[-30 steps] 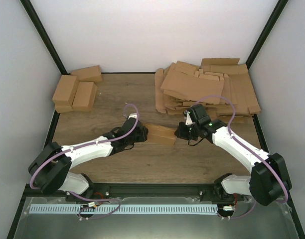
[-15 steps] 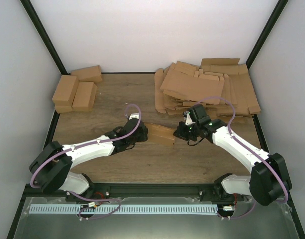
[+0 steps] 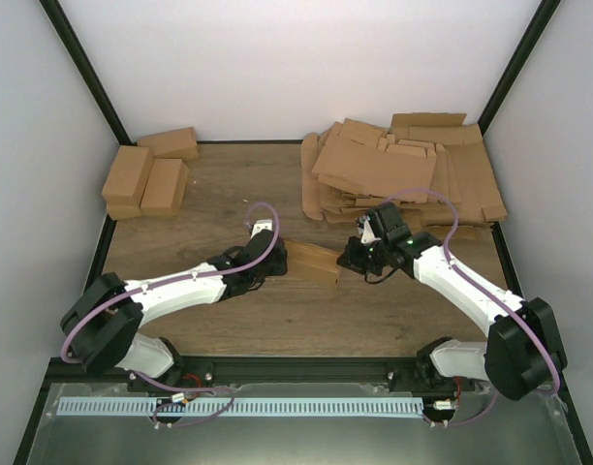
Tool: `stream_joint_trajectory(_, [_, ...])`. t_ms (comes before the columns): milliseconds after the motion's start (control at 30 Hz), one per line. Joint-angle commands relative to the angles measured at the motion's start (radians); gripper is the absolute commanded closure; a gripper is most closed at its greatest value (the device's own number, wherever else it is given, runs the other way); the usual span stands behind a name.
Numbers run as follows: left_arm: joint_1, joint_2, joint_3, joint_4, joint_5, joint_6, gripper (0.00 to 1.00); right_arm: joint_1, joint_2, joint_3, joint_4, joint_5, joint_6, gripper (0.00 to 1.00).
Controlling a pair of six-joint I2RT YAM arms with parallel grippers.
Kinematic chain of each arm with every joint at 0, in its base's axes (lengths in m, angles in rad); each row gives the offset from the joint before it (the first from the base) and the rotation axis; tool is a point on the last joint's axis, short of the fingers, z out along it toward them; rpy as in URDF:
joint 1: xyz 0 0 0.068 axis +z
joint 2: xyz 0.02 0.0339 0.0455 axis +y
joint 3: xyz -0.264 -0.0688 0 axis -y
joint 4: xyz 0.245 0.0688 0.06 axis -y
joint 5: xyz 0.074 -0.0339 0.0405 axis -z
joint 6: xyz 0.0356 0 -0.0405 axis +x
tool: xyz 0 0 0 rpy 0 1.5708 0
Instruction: Fold the paper box
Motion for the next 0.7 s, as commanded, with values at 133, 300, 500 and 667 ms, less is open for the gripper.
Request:
stream_joint_trajectory(133, [-0.029,0.043,-0.002,-0.081,0.026,0.016,0.56,0.008,-0.008,0.038,0.061,-0.137,0.042,0.99])
stream_joint_trajectory(300, [-0.029,0.039,-0.002,-0.084,0.02,0.018,0.56,0.004,-0.008,0.036,0.063,-0.146,0.043,0.99])
stream_joint_trajectory(500, [-0.03,0.044,0.002,-0.087,0.022,0.014,0.56,0.004,-0.016,0.033,0.007,-0.084,0.001,0.99])
stream_joint_trajectory(667, [-0.03,0.044,0.006,-0.093,0.019,0.013,0.56,0.004,-0.037,-0.001,-0.036,-0.017,-0.033,0.99])
